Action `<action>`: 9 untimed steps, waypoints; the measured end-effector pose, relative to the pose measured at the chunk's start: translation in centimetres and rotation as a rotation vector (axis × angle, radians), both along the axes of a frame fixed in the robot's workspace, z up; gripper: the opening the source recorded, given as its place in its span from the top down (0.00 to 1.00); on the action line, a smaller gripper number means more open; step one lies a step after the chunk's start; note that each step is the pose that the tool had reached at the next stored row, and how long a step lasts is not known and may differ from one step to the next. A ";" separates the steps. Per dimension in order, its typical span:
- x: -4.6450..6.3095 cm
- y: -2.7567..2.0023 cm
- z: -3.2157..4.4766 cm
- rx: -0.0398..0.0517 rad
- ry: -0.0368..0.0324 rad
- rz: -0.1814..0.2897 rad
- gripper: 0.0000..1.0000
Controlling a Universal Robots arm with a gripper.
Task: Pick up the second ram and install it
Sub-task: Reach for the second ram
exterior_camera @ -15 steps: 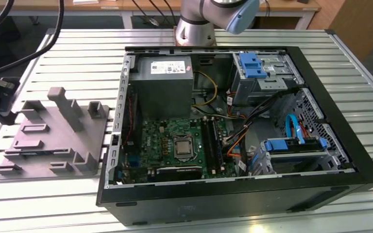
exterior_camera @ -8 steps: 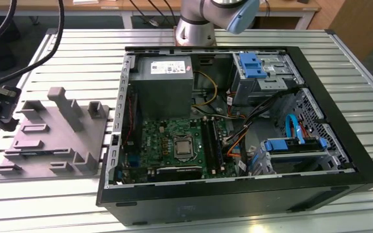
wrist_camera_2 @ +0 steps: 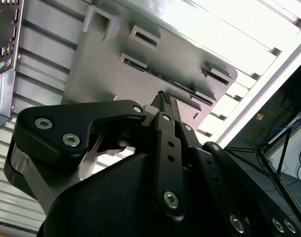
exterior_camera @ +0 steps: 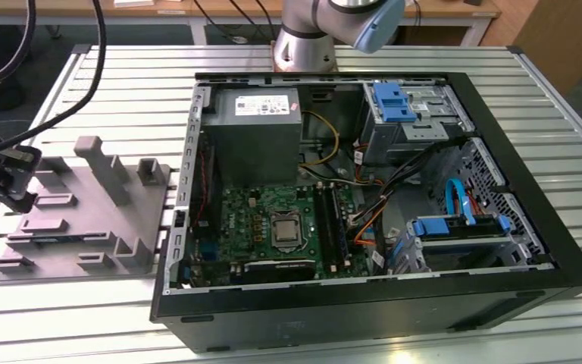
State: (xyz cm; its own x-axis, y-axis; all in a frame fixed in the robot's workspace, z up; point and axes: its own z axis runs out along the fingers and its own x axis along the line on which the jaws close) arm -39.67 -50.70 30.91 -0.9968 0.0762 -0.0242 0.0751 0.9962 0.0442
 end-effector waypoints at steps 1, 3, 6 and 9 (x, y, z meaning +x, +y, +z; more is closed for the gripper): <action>0.0 0.00 -0.18 -0.0001 0.0000 0.000 0.90; 0.0 -0.01 -0.54 -0.0006 0.0000 0.000 0.90; 0.0 -0.03 -1.09 -0.0017 0.0001 0.000 0.90; 0.0 -0.04 -1.61 -0.0026 0.0001 0.000 0.90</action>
State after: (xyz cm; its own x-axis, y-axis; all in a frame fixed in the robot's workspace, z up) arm -39.67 -50.74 29.30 -0.9968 0.0761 -0.0243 0.0751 0.9963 0.0416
